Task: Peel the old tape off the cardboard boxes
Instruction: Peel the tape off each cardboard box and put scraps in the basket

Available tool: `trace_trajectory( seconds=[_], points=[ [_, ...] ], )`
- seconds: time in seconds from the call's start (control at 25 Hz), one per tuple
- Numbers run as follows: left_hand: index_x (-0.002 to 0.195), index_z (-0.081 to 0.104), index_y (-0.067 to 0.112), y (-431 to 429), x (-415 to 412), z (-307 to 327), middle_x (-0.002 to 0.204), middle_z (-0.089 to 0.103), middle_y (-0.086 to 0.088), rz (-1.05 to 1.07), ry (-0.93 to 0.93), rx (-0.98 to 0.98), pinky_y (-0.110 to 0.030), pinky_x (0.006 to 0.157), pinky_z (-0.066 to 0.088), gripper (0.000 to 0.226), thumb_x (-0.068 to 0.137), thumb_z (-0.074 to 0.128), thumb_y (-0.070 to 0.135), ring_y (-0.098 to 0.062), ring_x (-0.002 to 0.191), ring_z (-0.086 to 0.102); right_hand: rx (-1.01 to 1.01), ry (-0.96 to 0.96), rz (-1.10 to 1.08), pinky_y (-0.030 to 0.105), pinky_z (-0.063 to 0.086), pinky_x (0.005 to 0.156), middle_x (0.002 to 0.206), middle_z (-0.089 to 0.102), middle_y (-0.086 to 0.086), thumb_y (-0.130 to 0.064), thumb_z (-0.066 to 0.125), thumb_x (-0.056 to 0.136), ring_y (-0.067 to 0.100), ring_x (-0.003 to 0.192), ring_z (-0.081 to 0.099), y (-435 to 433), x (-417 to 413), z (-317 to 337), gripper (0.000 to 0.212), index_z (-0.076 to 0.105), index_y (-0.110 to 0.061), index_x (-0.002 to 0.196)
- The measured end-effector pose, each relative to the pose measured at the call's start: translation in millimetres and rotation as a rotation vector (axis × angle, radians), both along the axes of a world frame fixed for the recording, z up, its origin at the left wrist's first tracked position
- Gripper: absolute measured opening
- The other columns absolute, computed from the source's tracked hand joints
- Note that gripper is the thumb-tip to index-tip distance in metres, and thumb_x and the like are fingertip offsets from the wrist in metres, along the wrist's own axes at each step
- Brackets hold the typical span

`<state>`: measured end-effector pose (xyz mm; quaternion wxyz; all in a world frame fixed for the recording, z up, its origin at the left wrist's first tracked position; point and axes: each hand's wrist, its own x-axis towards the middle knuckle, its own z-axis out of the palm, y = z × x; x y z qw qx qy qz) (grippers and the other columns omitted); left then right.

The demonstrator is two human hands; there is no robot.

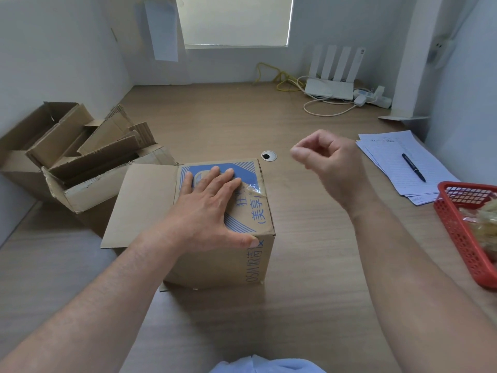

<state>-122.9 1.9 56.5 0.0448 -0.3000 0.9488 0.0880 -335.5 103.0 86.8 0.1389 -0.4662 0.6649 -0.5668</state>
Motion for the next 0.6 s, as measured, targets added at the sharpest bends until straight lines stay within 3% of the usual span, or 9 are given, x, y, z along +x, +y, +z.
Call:
trace_trajectory(
  seconds=[0.12, 0.24, 0.4, 0.6],
  points=[
    [0.153, 0.000, 0.028, 0.8, 0.2, -0.9, 0.160, -0.011, 0.013, 0.001, 0.003, -0.013, -0.047, 0.117, -0.014, 0.132, 0.042, 0.019, 0.097, -0.006, 0.143, -0.021, 0.059, 0.396, 0.055, 0.022, 0.041, 0.063, 0.076, 0.057, -0.003, -0.019, 0.078, 0.075, 0.011, 0.061, 0.049, -1.7, 25.3, -9.4, 0.011, 0.068, -0.014, 0.077],
    [0.153, 0.000, 0.028, 1.9, 0.3, -1.6, 0.160, -0.011, 0.013, 0.002, 0.000, -0.023, -0.049, 0.117, -0.012, 0.131, 0.043, 0.018, 0.096, -0.007, 0.144, -0.021, 0.174, 0.627, 0.096, 0.028, 0.038, 0.075, 0.086, 0.058, -0.002, -0.026, 0.078, 0.073, 0.014, 0.069, 0.049, -6.1, 44.3, -22.1, 0.021, 0.068, -0.014, 0.087],
    [0.153, 0.001, 0.028, 1.8, -0.5, -2.3, 0.160, -0.010, 0.012, 0.000, 0.006, -0.027, -0.050, 0.117, -0.011, 0.131, 0.043, 0.018, 0.096, -0.007, 0.144, -0.020, 0.234, 0.755, 0.043, 0.029, 0.033, 0.076, 0.091, 0.061, 0.006, -0.026, 0.071, 0.079, 0.024, 0.084, 0.057, -13.7, 54.7, -30.3, 0.017, 0.069, -0.012, 0.089],
    [0.153, 0.001, 0.028, 1.8, -0.6, -3.7, 0.160, -0.010, 0.012, 0.003, 0.007, -0.036, -0.049, 0.117, -0.012, 0.131, 0.043, 0.018, 0.097, -0.007, 0.144, -0.020, 0.250, 0.797, -0.001, 0.032, 0.032, 0.069, 0.087, 0.062, 0.007, -0.019, 0.061, 0.087, 0.028, 0.081, 0.057, -17.0, 52.7, -33.0, 0.012, 0.065, -0.009, 0.083]
  ],
)
